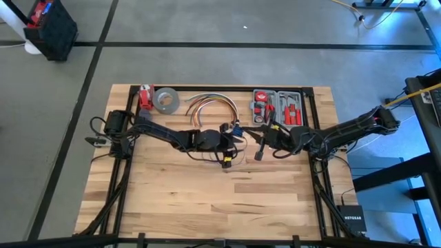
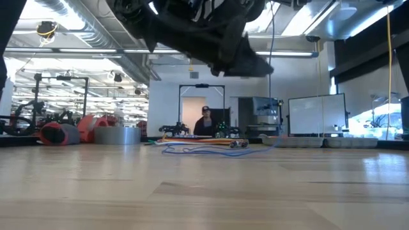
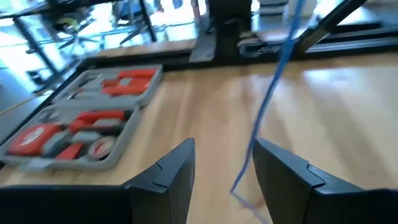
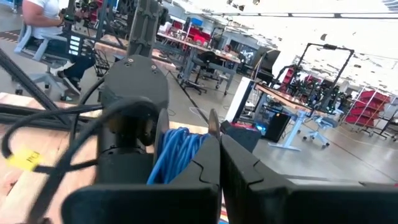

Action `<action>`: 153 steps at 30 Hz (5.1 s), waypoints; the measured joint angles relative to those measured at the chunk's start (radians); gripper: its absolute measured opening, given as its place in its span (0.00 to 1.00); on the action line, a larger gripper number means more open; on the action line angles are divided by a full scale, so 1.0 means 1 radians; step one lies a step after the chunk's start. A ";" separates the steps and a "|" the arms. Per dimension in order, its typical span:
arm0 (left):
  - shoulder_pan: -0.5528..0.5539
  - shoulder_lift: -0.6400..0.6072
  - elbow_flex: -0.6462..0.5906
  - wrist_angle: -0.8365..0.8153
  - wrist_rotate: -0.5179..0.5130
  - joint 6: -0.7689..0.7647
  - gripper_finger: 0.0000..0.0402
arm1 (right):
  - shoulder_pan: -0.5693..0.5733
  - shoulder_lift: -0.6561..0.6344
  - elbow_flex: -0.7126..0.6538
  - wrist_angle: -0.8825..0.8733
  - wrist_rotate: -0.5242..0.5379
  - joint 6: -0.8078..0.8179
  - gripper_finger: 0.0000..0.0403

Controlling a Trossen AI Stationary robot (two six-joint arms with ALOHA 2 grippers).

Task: Coil cords
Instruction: Coil the blue wire on the black spool

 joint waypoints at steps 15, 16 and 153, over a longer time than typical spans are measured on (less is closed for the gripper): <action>0.015 0.047 0.000 -0.014 0.026 0.055 0.03 | 0.000 -0.002 -0.001 -0.004 -0.022 -0.002 0.00; 0.019 0.039 0.001 -0.050 -0.001 0.055 0.02 | 0.002 -0.003 -0.001 -0.009 -0.024 -0.002 0.00; -0.058 -0.207 0.003 -0.421 -0.300 0.023 0.01 | 0.244 0.063 0.276 -0.438 0.183 -0.032 0.00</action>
